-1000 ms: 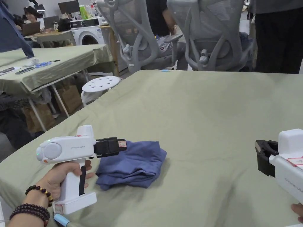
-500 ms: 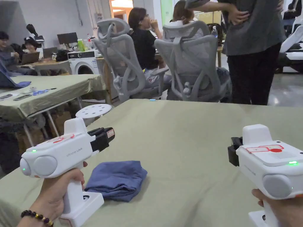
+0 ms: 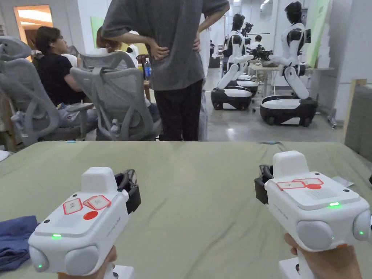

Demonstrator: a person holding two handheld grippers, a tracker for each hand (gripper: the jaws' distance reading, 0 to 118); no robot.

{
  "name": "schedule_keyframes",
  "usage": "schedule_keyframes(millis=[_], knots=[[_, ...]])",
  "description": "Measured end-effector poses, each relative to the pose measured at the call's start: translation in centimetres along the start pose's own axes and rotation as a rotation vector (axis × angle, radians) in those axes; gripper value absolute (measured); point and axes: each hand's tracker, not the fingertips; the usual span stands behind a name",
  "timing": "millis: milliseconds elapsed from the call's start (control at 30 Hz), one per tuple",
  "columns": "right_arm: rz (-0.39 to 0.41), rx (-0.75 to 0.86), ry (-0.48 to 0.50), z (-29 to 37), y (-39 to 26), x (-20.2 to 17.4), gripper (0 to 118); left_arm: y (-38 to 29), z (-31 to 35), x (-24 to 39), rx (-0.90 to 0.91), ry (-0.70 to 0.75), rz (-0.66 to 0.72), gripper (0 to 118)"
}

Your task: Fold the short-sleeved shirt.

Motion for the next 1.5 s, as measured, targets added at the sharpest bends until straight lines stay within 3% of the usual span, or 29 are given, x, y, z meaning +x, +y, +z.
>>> schedule_keyframes(millis=[133, 533, 633, 667, 767, 800, 833, 967, 1500], knots=[[0.045, 0.021, -0.051, 1.7, -3.7, 1.7, 2, -3.0, -0.3, 4.5, -0.014, -0.014, -0.080, 0], [-0.057, 0.024, -0.092, 3.9, -9.0, 3.6, 2, -8.0, 0.0, 7.4, -0.049, 0.000, -0.090, 0], [-0.073, -0.008, -0.102, 3.3, -9.3, 3.5, 4, -7.9, -0.1, 7.4, -0.061, 0.007, -0.074, 27], [-0.080, -0.011, -0.095, 3.3, -9.4, 3.5, 12, -7.8, -0.3, 7.4, -0.062, 0.008, -0.077, 36], [-0.077, -0.016, -0.094, 3.1, -9.6, 3.2, 89, -7.9, -0.5, 7.7, -0.056, 0.038, -0.107, 71], [-0.075, -0.015, -0.091, 3.1, -9.7, 3.2, 112, -7.9, -0.5, 7.6, -0.051, 0.035, -0.109, 97], [-0.075, -0.007, -0.083, 3.1, -9.7, 3.2, 118, -8.1, -0.6, 7.6, -0.045, 0.036, -0.108, 118], [-0.064, 0.037, -0.082, 3.2, -9.9, 3.0, 118, -8.4, 0.1, 6.1, 0.034, 0.034, -0.042, 118], [-0.081, 0.041, -0.138, 3.1, -9.9, 3.4, 118, -7.9, -0.1, 6.9, 0.029, 0.045, -0.088, 118]])
